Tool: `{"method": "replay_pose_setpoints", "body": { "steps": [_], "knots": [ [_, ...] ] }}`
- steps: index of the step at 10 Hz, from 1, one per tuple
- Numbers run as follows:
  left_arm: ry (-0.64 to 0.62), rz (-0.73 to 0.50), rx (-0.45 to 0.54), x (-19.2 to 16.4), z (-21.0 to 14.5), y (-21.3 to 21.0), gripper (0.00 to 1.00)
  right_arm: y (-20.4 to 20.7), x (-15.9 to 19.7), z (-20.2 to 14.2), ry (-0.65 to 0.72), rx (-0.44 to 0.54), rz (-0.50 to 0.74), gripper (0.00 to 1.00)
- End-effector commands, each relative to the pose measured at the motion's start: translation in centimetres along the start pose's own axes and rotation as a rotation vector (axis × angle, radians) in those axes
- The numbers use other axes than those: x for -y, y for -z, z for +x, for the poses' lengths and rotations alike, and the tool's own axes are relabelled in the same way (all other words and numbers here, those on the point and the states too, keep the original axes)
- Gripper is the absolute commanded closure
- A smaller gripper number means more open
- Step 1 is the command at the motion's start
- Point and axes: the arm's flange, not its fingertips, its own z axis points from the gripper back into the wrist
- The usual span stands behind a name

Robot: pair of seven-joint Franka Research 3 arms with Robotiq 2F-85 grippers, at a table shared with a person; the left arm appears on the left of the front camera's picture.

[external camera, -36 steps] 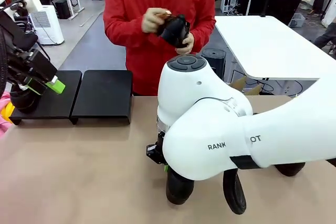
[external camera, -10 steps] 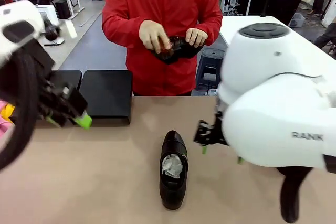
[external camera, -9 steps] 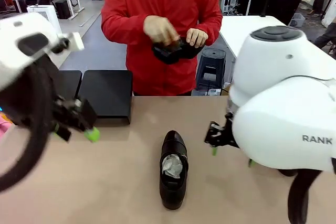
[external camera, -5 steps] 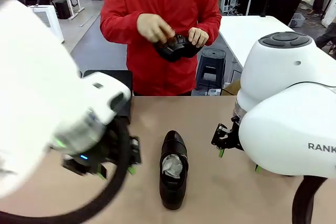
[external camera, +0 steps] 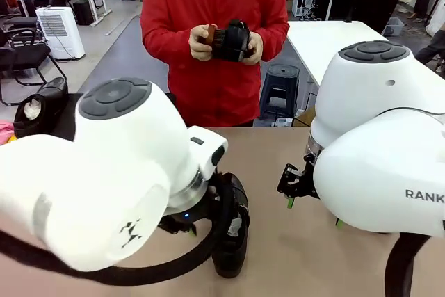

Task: Organize the shoes by placing them on the stand.
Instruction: Place the Shoe from the middle of the table onto the Shoes Stand.

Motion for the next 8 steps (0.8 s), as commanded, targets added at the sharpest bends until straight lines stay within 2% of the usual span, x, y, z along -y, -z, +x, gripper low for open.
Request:
{"method": "replay_pose_setpoints", "body": {
  "steps": [1,3,8],
  "knots": [
    [0.119,-0.005,0.004,1.1,0.3,1.5,0.36,-0.2,-0.4,0.3,-0.015,-0.01,0.008,0.0],
    [0.186,0.057,0.015,1.5,0.8,3.3,0.36,-0.2,-0.4,0.3,-0.015,-0.01,0.008,0.0],
    [0.214,0.138,-0.002,1.6,2.6,5.6,0.36,-0.2,-0.4,0.3,-0.015,-0.01,0.008,0.0]
  ]
}}
